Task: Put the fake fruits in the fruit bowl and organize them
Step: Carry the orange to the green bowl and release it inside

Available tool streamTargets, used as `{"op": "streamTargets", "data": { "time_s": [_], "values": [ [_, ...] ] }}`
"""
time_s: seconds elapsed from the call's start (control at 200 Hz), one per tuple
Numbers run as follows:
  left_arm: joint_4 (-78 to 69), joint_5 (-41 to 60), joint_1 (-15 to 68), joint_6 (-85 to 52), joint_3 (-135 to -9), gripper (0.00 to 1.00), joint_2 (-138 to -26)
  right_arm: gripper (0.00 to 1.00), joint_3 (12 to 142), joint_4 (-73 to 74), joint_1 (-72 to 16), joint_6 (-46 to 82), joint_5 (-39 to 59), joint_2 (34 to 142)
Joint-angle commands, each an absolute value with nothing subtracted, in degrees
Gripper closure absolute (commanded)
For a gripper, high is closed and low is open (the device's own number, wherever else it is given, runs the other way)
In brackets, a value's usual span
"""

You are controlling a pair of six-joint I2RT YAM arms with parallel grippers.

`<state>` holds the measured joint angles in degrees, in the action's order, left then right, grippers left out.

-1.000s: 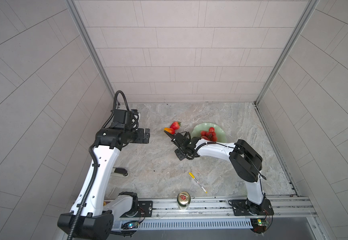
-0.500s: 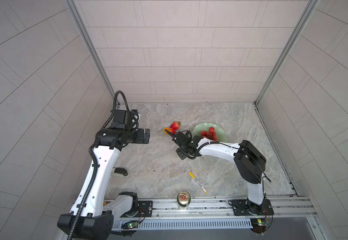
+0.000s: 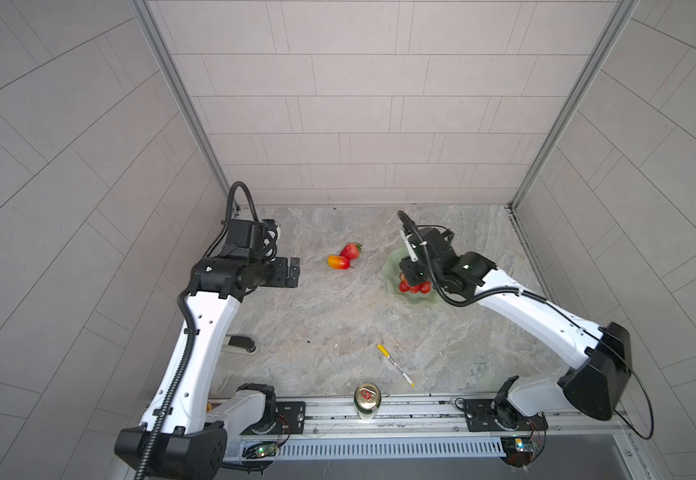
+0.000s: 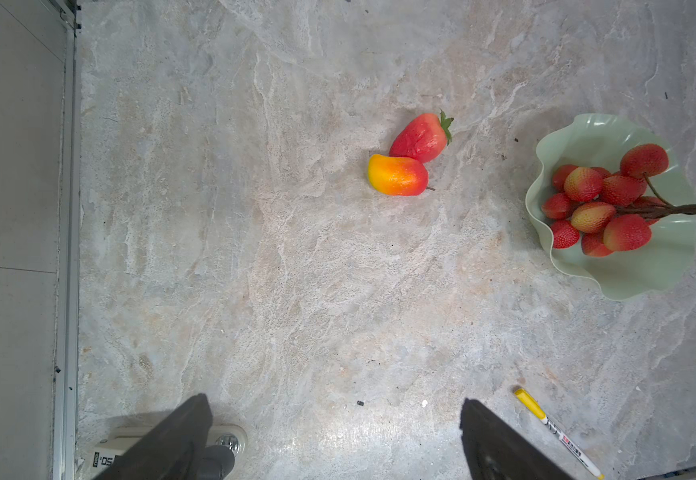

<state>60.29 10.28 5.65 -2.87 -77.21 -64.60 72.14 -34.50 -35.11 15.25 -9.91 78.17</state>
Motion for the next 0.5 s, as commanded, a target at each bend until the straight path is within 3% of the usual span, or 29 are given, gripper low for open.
{"op": "streamTargets", "data": {
  "time_s": [0.0,0.24,0.491],
  "values": [
    [60.6,11.1,5.9,-2.1,-77.3,0.00,-64.7,0.64,68.0,-34.7,-30.4,14.0,-12.3,74.7],
    [61.3,11.1,5.9,-1.9,-78.0,0.00,-64.6,0.64,64.0,-30.1,-22.1,14.1,-11.5,78.1],
    [61.4,11.6,5.9,-1.9,-78.2,0.00,-64.8,0.64,66.7,-25.5,-17.7,14.0,-6.7,91.4]
  ]
}}
